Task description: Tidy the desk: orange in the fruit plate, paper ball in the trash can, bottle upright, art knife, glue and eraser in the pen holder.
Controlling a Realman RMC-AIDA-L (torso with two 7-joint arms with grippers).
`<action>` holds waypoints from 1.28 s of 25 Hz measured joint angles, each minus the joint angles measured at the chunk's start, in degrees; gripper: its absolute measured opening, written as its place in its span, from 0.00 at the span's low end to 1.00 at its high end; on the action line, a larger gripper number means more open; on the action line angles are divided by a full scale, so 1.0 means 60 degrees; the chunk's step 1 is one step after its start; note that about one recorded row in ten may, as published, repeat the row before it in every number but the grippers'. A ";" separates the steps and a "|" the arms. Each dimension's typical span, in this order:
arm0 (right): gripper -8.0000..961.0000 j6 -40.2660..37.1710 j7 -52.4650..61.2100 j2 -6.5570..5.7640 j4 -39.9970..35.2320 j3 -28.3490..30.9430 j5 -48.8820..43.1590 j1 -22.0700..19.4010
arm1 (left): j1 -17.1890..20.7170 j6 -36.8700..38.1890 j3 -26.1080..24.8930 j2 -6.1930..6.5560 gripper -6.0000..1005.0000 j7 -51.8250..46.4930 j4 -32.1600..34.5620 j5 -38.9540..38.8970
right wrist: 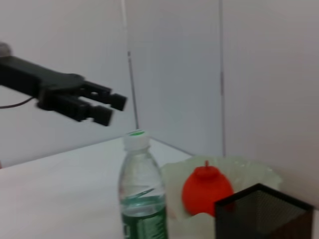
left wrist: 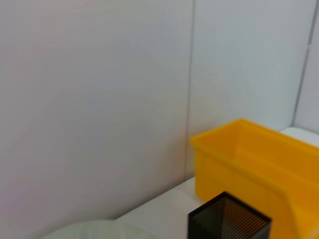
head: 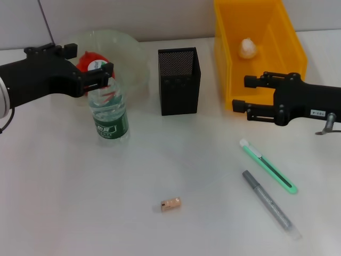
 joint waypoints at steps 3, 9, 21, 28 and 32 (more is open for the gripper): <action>0.74 -0.0001 0.0061 -0.0015 -0.0006 0.0255 -0.0019 -0.0065 | 0.0249 -0.0034 -0.0010 0.0001 0.79 0.0807 0.0006 -0.0872; 0.74 -0.0158 0.0096 -0.0030 -0.0264 0.0395 -0.0014 -0.0326 | 0.0899 -0.0189 -0.0030 -0.0005 0.79 0.2947 -0.0182 -0.2839; 0.74 -0.1176 0.0813 -0.0016 -0.1461 0.0390 -0.0084 -0.1169 | 0.1209 0.2011 -0.1122 0.0003 0.79 0.6967 -0.3181 -0.7231; 0.74 -0.1261 0.1602 -0.0023 -0.2014 0.0355 -0.0537 -0.1213 | 0.0784 0.3725 -0.2183 -0.0001 0.79 0.8394 -0.5012 -0.8074; 0.74 -0.1267 0.2810 0.0042 -0.2930 0.0148 -0.1506 -0.0914 | 0.0523 0.4879 -0.2851 -0.0003 0.79 0.9278 -0.5821 -0.8290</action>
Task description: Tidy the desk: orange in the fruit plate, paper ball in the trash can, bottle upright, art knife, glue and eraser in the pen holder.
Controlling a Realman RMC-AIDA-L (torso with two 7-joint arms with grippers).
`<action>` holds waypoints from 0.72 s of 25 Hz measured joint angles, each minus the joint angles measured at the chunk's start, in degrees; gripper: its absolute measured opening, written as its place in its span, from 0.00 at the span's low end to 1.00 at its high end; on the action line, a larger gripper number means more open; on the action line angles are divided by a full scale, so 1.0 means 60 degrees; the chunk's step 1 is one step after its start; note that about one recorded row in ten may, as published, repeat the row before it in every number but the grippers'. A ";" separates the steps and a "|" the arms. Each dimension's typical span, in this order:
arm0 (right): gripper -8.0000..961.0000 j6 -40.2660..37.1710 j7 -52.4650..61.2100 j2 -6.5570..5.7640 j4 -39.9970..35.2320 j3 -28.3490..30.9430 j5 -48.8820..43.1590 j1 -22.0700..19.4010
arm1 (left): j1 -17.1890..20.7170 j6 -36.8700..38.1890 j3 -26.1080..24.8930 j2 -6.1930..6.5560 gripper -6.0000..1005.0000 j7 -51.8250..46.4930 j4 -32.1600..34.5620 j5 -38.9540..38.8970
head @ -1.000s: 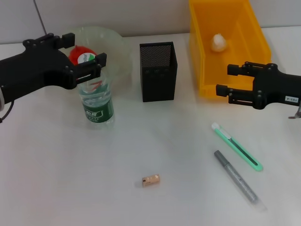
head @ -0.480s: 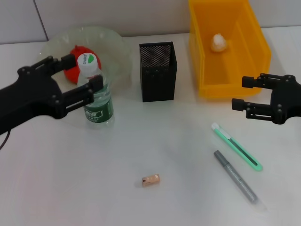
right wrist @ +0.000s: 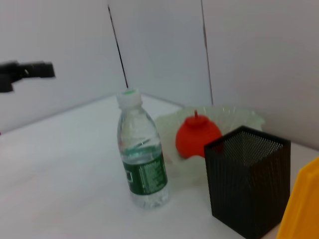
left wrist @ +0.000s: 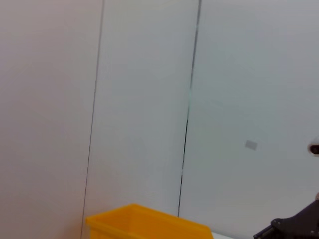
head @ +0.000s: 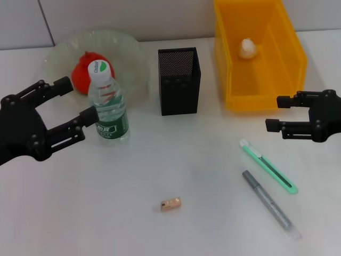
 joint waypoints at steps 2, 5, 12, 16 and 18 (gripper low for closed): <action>0.74 -0.0002 0.0322 0.0000 -0.0283 -0.0086 -0.0101 0.0047 | -0.0052 0.0109 -0.0113 0.0010 0.79 0.0050 -0.0123 -0.0002; 0.74 -0.0027 0.1773 -0.0017 -0.1657 -0.0418 -0.0620 0.0194 | -0.0112 0.0478 -0.0351 0.0014 0.79 0.0405 -0.0332 0.0015; 0.74 -0.0055 0.3812 -0.0009 -0.3621 -0.1227 -0.2294 0.0499 | -0.0060 0.0586 -0.0377 0.0005 0.79 0.0914 -0.0435 0.0006; 0.74 -0.0245 0.5012 -0.0026 -0.4233 -0.2008 -0.3476 0.0840 | -0.0087 0.0648 -0.0386 0.0026 0.79 0.1001 -0.0453 0.0034; 0.74 -0.0416 0.5480 -0.0026 -0.4407 -0.2365 -0.3994 0.1010 | -0.0122 0.0687 -0.0395 0.0040 0.79 0.1024 -0.0456 0.0037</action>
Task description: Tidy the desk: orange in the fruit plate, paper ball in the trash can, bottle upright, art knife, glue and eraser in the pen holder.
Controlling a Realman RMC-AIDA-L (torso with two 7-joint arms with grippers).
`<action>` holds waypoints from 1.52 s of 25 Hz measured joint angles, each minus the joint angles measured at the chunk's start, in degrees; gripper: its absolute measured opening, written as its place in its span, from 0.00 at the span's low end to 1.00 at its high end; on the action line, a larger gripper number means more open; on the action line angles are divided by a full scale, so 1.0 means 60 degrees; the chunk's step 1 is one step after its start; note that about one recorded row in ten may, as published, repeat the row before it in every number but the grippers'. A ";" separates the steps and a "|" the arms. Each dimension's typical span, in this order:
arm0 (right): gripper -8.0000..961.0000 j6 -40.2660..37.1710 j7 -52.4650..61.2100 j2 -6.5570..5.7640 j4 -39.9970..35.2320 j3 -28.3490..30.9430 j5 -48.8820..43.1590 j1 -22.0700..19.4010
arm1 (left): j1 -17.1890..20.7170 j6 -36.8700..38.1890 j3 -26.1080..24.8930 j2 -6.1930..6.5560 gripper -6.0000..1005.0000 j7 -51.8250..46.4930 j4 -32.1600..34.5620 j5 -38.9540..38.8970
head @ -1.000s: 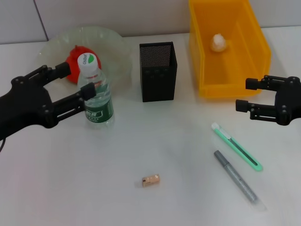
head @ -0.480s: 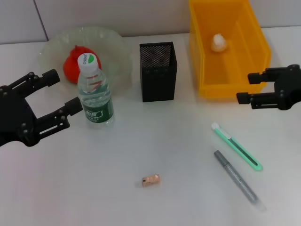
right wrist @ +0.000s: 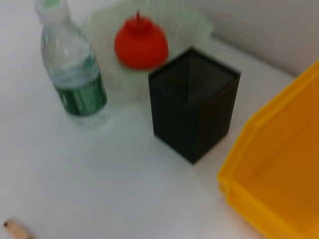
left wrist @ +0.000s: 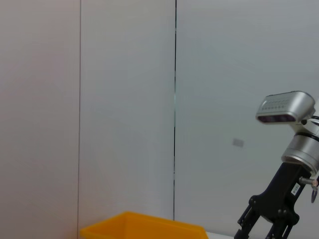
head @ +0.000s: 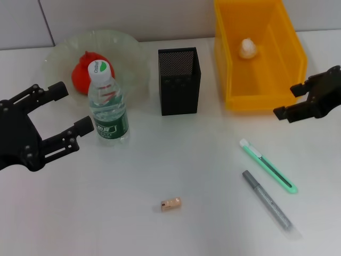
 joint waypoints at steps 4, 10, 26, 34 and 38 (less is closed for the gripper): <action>0.74 -0.0364 0.0839 0.0003 -0.0177 -0.0538 -0.0508 0.0280 | -0.0110 0.0039 -0.0120 0.0018 0.79 0.0010 -0.0005 0.0168; 0.74 -0.0778 0.1837 -0.0024 -0.0221 -0.0748 -0.1134 0.0800 | -0.0242 0.0069 -0.0217 0.0000 0.79 0.0017 -0.0064 0.0448; 0.74 -0.1174 0.2932 -0.0010 0.0917 -0.0821 -0.2419 0.1871 | -0.0258 0.0284 -0.0170 -0.0023 0.79 0.0494 -0.0409 0.0454; 0.73 -0.1143 0.2947 -0.0003 0.1407 -0.0821 -0.2786 0.2036 | -0.0379 0.0473 -0.0218 -0.0026 0.79 0.0638 -0.0857 0.0454; 0.73 -0.1120 0.2982 0.0001 0.1588 -0.0827 -0.3015 0.2124 | -0.0397 0.0515 -0.0176 -0.0029 0.79 0.0658 -0.0916 0.0454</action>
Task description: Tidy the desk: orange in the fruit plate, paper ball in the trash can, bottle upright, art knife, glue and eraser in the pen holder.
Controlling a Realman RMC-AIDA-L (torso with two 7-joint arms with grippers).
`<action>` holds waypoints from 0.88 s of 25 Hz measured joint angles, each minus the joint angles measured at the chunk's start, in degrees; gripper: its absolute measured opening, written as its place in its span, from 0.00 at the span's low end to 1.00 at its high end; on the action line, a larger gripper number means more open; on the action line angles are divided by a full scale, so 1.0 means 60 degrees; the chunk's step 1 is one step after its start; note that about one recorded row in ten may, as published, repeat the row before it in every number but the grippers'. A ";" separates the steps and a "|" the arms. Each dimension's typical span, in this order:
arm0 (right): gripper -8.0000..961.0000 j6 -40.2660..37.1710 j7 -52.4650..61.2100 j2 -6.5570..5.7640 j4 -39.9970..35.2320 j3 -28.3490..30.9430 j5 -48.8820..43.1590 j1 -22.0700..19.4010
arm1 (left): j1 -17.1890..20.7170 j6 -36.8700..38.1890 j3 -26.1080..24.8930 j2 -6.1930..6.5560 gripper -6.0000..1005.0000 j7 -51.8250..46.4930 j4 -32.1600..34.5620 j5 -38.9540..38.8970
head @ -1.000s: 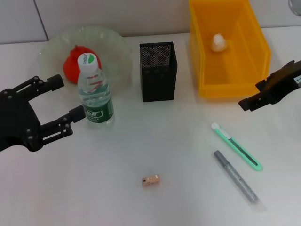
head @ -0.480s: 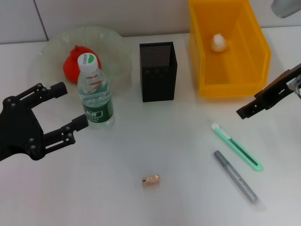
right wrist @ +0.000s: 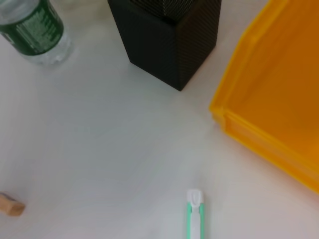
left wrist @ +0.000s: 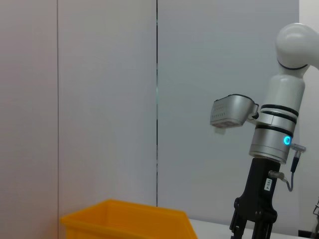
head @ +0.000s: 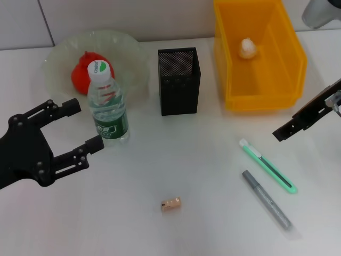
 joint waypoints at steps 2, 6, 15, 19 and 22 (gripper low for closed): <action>0.73 0.0068 0.0051 0.0005 0.0170 -0.0042 -0.0029 0.0047 | -0.0011 0.0000 0.0011 0.0004 0.79 0.0025 -0.0035 0.0000; 0.72 0.0239 0.0111 0.0008 0.0437 -0.0268 -0.0034 0.0120 | -0.0015 0.0000 0.0037 0.0000 0.79 0.0094 -0.0062 -0.0001; 0.71 0.0671 0.0341 0.0009 0.0925 -0.0943 -0.0038 0.0304 | -0.0014 0.0054 0.0048 0.0004 0.79 0.0127 -0.0077 -0.0001; 0.70 0.0832 0.0400 0.0009 0.1288 -0.0970 -0.0132 0.0467 | -0.0014 0.0093 0.0048 0.0007 0.79 0.0201 -0.0077 0.0000; 0.70 0.0995 0.0455 0.0019 0.1538 -0.0982 -0.0327 0.0581 | -0.0012 0.0097 0.0047 0.0008 0.79 0.0212 -0.0077 0.0000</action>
